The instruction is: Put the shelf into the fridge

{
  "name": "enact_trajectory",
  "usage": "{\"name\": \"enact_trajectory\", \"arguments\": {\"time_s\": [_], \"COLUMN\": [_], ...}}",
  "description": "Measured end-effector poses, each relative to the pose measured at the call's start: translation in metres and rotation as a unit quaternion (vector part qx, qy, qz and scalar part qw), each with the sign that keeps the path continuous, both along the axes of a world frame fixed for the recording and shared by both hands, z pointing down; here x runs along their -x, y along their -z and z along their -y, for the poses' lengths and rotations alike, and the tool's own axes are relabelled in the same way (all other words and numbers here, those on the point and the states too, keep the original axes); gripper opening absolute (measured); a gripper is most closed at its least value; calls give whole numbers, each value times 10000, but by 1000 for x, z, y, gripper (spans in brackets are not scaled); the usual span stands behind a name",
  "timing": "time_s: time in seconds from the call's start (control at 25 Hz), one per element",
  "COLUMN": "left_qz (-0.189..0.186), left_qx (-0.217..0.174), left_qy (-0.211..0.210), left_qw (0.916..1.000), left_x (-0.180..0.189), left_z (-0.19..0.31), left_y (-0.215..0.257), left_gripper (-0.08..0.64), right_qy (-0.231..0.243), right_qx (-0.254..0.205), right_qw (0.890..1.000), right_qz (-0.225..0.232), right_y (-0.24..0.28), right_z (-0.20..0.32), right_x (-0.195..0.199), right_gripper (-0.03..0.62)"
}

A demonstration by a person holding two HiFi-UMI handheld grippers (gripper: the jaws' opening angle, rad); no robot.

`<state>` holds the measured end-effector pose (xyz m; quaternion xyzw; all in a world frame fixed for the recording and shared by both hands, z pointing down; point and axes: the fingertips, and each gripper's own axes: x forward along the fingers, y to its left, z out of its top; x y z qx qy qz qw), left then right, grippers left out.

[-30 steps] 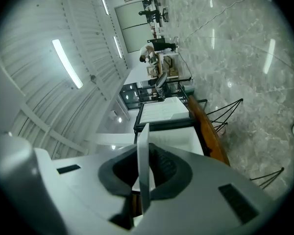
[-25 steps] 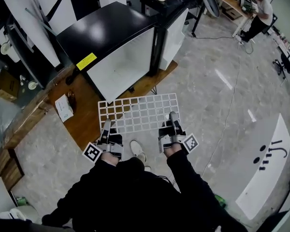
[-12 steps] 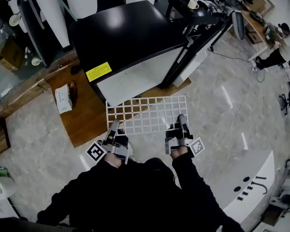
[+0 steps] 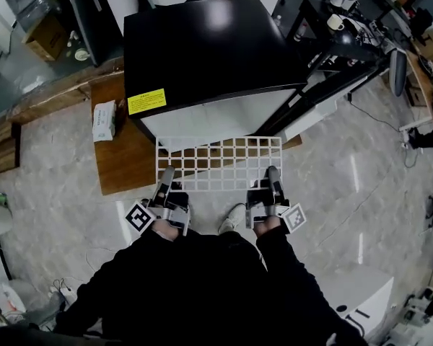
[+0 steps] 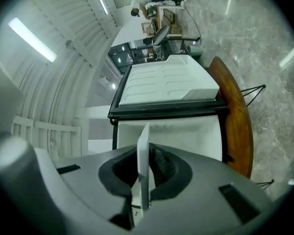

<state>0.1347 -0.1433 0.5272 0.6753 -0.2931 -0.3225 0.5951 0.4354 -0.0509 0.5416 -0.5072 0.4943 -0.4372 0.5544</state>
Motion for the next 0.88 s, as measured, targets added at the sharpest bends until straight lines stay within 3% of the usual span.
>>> {"name": "enact_trajectory", "arguments": {"time_s": [0.16, 0.36, 0.68, 0.88], "left_qz": [177, 199, 347, 227], "left_qx": [-144, -228, -110, -161], "left_qy": [650, 1041, 1148, 1125], "left_qw": [9976, 9941, 9927, 9933], "left_x": [-3, -10, -13, -13], "left_z": [3, 11, 29, 30], "left_y": [12, 17, 15, 16], "left_gripper": [31, 32, 32, 32], "right_qy": [644, 1064, 1230, 1169], "right_qx": [21, -27, 61, 67], "right_qw": [9979, 9943, 9924, 9931], "right_qz": [11, 50, 65, 20], "right_y": [11, 19, 17, 15], "right_z": [34, 59, 77, 79], "right_x": [-11, -21, -25, -23], "right_gripper": [30, 30, 29, 29]}}
